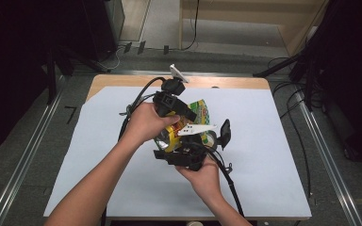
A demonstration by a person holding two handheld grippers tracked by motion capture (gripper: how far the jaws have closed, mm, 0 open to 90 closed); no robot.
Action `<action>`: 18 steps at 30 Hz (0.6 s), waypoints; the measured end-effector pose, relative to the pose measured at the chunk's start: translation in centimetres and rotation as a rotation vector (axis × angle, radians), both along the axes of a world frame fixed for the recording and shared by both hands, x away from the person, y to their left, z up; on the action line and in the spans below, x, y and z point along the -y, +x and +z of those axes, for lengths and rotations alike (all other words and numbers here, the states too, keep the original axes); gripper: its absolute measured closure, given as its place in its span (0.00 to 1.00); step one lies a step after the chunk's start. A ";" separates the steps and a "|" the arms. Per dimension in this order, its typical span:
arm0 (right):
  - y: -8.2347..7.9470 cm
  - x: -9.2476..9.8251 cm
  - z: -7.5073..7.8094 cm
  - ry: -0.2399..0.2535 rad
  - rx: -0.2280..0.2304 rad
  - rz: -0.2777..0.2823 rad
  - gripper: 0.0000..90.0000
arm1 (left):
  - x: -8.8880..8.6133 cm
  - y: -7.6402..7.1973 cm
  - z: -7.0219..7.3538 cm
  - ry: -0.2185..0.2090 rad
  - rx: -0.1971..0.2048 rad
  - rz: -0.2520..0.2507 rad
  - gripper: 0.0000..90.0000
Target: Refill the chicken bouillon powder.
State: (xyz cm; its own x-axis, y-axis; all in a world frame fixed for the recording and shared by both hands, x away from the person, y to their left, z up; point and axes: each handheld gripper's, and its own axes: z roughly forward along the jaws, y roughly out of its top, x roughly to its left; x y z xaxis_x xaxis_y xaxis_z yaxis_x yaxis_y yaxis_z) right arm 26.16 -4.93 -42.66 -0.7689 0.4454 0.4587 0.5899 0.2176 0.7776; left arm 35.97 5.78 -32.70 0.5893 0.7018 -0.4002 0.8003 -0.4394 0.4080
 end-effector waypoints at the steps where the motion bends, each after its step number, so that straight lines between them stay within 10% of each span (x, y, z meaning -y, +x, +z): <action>1: 0.0 0.0 0.0 -0.004 -0.002 0.002 0.72 | 0.0 0.0 -0.1 0.004 -0.001 -0.001 0.82; 18: -0.8 -0.5 -1.5 -0.050 0.053 0.010 0.71 | -1.1 -1.4 -1.4 -0.026 -0.009 -0.013 0.82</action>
State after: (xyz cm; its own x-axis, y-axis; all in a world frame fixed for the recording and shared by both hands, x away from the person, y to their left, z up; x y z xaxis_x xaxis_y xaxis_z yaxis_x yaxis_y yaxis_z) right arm 25.40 -4.41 -44.14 -0.7961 0.4587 0.3948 0.5461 0.2632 0.7953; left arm 34.57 6.84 -34.10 0.5950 0.6832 -0.4234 0.7980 -0.4392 0.4127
